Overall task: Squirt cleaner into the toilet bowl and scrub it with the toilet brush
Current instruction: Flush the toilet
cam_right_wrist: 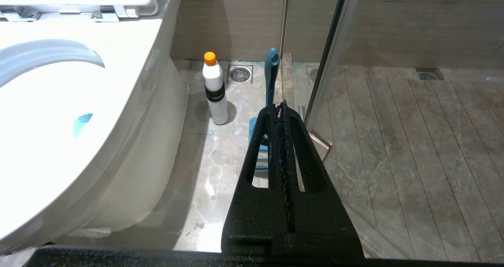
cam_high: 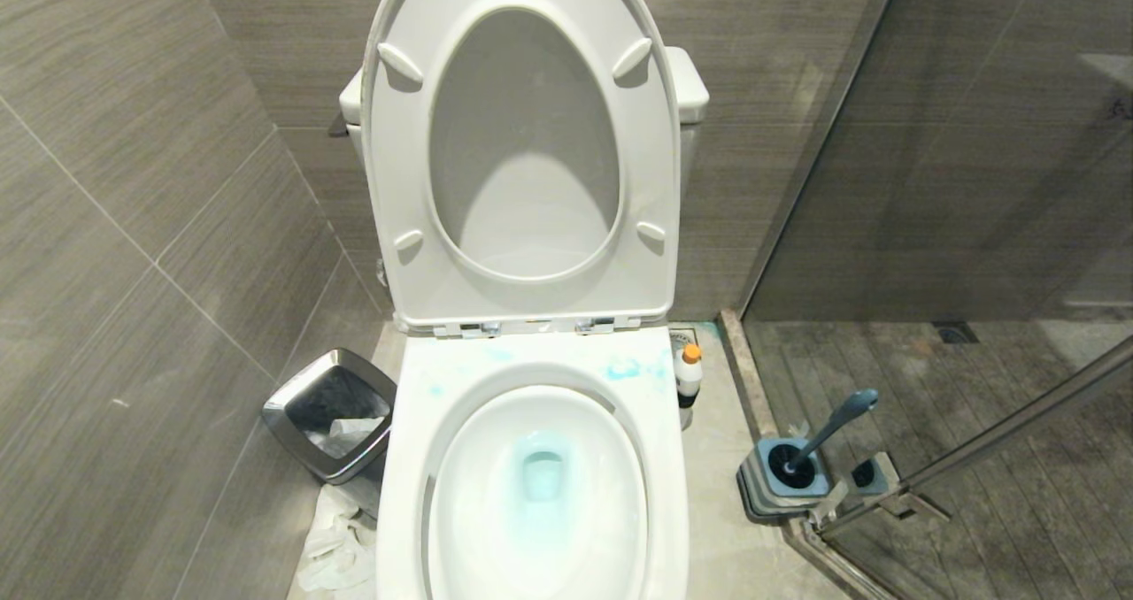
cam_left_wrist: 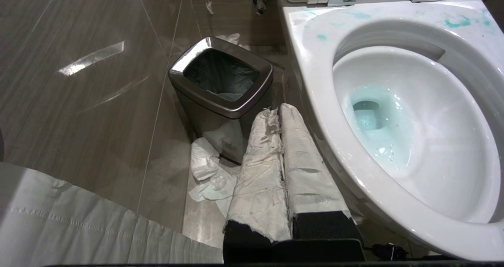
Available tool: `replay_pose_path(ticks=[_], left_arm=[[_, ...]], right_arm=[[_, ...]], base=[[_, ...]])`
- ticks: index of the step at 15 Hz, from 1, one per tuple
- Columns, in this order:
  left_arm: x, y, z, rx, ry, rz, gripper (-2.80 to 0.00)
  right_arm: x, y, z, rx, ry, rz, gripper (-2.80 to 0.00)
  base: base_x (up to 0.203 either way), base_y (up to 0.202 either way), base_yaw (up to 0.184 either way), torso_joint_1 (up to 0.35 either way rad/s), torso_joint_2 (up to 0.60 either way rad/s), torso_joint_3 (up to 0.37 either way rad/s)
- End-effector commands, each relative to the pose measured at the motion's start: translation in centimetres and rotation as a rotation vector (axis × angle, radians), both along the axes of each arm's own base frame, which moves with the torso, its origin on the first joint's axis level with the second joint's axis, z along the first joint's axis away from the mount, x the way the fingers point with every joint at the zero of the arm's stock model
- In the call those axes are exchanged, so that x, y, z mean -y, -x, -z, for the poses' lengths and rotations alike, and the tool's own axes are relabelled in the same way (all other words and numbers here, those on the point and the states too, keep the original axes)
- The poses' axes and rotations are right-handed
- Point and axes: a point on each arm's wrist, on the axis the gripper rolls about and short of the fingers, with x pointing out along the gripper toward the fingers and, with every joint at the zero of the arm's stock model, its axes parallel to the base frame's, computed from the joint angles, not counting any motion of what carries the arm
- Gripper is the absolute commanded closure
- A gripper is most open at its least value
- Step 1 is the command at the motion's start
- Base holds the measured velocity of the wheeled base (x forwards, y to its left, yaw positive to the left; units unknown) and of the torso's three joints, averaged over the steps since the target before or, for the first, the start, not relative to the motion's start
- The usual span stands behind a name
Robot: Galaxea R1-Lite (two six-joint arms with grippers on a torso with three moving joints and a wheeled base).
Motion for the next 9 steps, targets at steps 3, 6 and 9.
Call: replay_pose_path(ticks=[3,6,9], left_arm=[[0.00,-0.02,0.04,-0.002,0.000,0.000,0.00],[0.00,-0.02,0.04,-0.002,0.000,0.000,0.00],[0.00,-0.02,0.04,-0.002,0.000,0.000,0.00]], right_arm=[[0.00,-0.17,0.54,-0.020,-0.005,0.002,0.00],[0.01,-0.16,0.53,-0.018,-0.005,0.005,0.00],[0.01,-0.16,0.54,-0.018,-0.005,0.005,0.00]], base=[[0.000,0.000,0.000,0.000,0.00,0.000],[0.000,0.000,0.000,0.000,0.00,0.000],[0.000,0.000,0.000,0.000,0.00,0.000]])
